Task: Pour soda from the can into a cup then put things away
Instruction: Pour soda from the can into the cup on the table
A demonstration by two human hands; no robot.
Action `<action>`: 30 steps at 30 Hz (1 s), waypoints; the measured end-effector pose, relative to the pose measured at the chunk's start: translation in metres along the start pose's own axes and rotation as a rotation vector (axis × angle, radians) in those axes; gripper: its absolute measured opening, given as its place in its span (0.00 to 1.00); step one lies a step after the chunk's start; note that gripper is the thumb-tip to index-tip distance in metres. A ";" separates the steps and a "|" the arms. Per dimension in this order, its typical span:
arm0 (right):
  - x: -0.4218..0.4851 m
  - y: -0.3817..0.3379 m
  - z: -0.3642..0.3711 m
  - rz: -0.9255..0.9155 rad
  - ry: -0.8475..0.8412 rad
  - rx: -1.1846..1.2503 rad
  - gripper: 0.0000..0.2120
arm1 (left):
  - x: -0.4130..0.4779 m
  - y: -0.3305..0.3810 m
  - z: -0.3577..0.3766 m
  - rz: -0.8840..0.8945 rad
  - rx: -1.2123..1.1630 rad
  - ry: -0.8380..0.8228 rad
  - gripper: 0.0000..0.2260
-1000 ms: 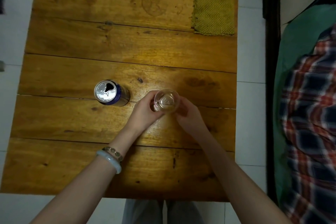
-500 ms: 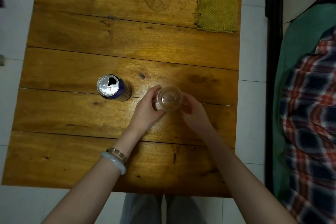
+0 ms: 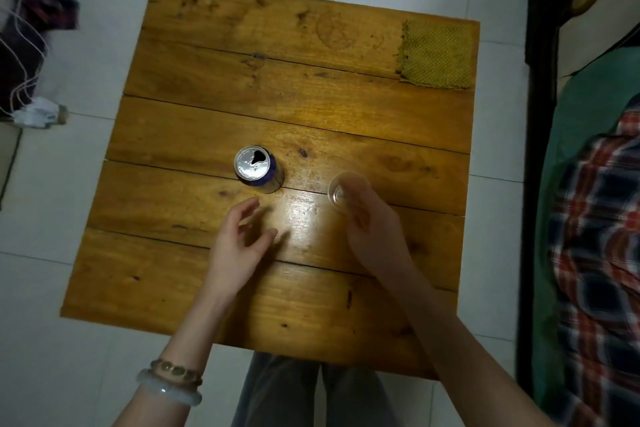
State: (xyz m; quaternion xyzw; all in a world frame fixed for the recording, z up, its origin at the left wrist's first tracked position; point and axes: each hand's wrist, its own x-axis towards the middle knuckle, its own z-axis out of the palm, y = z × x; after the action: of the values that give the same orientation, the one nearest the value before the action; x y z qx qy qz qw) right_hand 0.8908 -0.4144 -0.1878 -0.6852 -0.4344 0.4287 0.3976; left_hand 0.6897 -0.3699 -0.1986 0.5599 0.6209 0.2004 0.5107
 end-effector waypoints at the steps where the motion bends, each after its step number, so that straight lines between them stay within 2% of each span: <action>1: 0.004 -0.004 0.012 -0.011 -0.033 0.043 0.25 | 0.004 -0.002 -0.008 -0.015 -0.035 0.023 0.22; 4: 0.018 -0.008 0.047 0.048 -0.137 0.099 0.26 | 0.020 -0.006 -0.028 -0.012 -0.074 0.090 0.22; 7: 0.034 -0.006 0.077 0.135 -0.202 0.119 0.30 | 0.043 -0.006 -0.038 -0.011 -0.086 0.090 0.23; 15: 0.041 0.003 0.118 0.238 -0.167 0.111 0.37 | 0.089 -0.020 -0.032 0.013 -0.139 -0.140 0.32; 21: 0.047 0.005 0.118 0.207 -0.198 0.037 0.38 | 0.077 -0.024 -0.035 -0.053 -0.212 -0.170 0.32; 30: 0.066 0.006 0.130 0.143 -0.184 0.064 0.44 | 0.049 -0.039 -0.032 -0.039 -0.287 -0.130 0.34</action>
State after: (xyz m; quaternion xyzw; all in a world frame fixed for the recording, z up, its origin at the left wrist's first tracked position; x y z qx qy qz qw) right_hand 0.7885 -0.3320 -0.2507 -0.6593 -0.4050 0.5306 0.3461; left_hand 0.6504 -0.3271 -0.2376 0.4809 0.5622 0.2403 0.6284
